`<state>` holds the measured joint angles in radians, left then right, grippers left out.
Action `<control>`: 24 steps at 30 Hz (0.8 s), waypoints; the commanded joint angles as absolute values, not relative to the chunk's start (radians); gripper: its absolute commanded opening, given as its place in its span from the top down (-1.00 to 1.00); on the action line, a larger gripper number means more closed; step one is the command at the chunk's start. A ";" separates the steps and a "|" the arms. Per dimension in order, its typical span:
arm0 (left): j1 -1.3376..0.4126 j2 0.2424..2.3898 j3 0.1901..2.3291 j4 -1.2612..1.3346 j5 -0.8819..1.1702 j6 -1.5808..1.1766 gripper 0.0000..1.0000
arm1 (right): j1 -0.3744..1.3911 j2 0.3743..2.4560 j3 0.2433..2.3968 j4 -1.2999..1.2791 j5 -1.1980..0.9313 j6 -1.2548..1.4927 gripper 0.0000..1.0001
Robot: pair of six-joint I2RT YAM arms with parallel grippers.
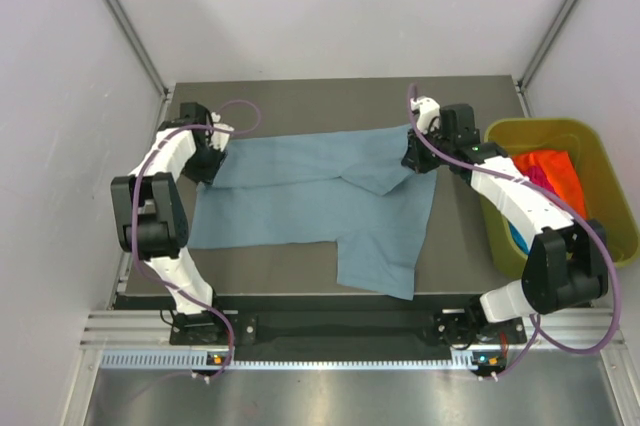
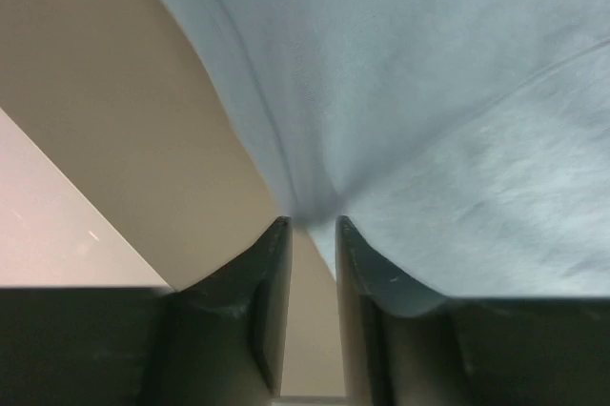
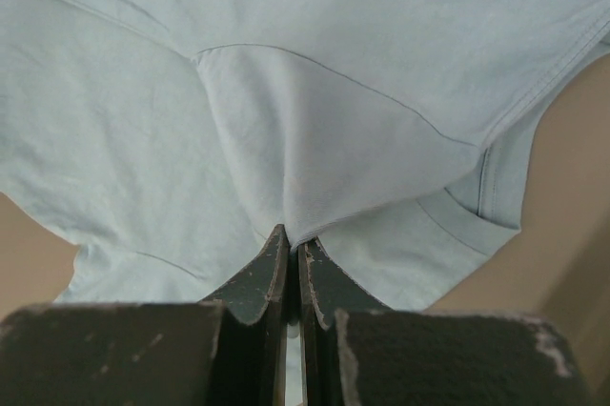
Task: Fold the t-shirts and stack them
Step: Fold the tshirt
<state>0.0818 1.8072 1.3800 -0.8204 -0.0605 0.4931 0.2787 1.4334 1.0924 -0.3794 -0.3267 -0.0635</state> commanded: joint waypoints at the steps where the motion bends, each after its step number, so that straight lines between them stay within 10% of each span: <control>1: 0.110 1.801 1.422 -0.862 -0.061 0.424 0.06 | 0.288 1.411 1.101 -0.337 -0.330 -0.058 0.98; 11: 0.118 1.834 1.546 -0.748 -0.054 0.296 -0.25 | 0.288 1.422 1.120 -0.319 -0.325 -0.066 1.00; 24: 0.186 2.088 1.733 -0.782 0.140 0.006 0.14 | 0.288 1.420 1.124 -0.302 -0.325 -0.066 1.00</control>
